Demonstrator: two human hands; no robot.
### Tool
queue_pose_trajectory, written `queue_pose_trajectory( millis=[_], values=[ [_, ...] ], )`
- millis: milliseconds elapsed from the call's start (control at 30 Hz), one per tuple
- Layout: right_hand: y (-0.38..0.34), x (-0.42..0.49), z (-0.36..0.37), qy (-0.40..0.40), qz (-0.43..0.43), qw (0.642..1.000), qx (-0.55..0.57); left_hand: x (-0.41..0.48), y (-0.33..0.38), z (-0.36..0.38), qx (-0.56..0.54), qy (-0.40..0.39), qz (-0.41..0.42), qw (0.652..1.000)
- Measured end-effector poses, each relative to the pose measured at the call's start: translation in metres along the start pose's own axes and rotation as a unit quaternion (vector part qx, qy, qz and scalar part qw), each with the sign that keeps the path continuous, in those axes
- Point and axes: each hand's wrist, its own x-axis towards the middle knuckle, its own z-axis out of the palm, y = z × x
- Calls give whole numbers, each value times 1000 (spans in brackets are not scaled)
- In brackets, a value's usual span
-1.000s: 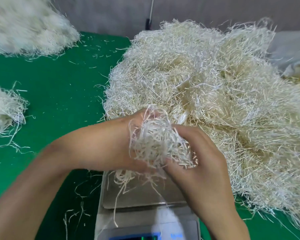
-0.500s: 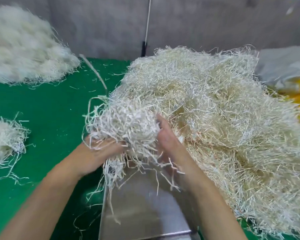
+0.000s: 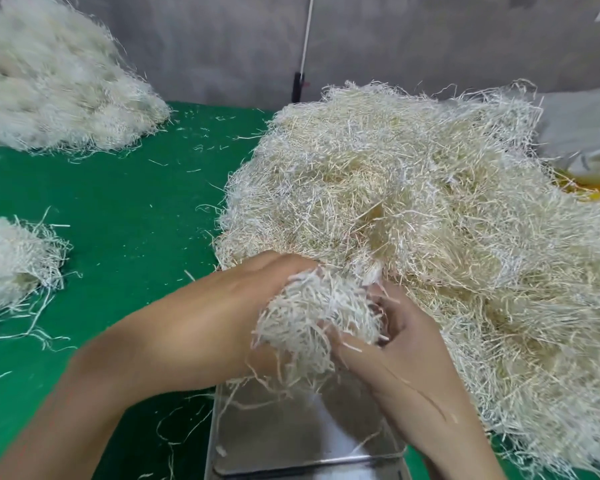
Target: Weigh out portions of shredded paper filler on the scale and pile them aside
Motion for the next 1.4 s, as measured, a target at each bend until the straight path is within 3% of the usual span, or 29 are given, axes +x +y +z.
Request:
queue_pose_trajectory(
  millis=[133,267,400,500,600,900,1400],
  values=[
    [18,-4,-8,-22,42,980,-191,3,-1,9,12,-93,18,995],
    [30,-10,-18,-13,109,953,-281,-2,-6,7,12,-119,-9,993],
    [7,-22,-40,14,121,980,-156,-24,-13,-21,6,-47,-20,999],
    [-5,-24,-50,130,39,989,-62,-27,-15,-26,-8,34,3,999],
    [-8,-23,-44,199,6,980,-12,-15,-14,-21,-106,96,-4,990],
    [-7,-31,-25,171,-3,985,-17,-2,-8,-17,-206,126,18,970],
    [-2,-29,-19,145,-12,989,15,2,-8,-8,-165,130,33,977]
  ],
)
